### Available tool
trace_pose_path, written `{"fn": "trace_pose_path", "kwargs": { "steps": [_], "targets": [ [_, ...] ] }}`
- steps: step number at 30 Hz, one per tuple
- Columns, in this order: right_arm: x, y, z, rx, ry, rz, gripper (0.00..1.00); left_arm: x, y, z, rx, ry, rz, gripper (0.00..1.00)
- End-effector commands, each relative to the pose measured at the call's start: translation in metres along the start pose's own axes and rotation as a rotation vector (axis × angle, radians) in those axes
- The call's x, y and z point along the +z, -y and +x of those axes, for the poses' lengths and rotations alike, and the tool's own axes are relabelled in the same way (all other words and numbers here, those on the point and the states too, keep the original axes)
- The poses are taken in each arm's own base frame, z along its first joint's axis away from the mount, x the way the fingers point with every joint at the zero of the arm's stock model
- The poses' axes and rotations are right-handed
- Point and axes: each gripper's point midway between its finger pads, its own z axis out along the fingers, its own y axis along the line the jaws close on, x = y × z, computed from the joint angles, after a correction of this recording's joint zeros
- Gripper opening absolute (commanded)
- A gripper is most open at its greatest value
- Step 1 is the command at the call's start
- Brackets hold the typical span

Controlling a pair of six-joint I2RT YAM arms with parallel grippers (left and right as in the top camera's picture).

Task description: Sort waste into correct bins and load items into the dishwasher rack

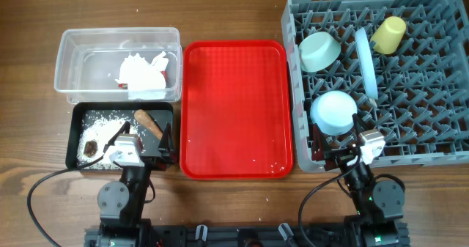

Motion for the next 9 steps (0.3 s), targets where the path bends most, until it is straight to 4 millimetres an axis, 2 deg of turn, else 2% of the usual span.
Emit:
{"fn": "trace_pose_path", "kwargs": {
  "steps": [1, 9],
  "targets": [
    [-0.0004, 0.0026, -0.0021, 0.011, 0.010, 0.014, 1.00, -0.0003, -0.0028, 0.0011, 0.019, 0.000, -0.012, 1.00],
    [-0.0004, 0.0026, -0.0021, 0.011, 0.010, 0.014, 1.00, -0.0003, -0.0028, 0.0011, 0.019, 0.000, -0.012, 1.00]
  ]
}}
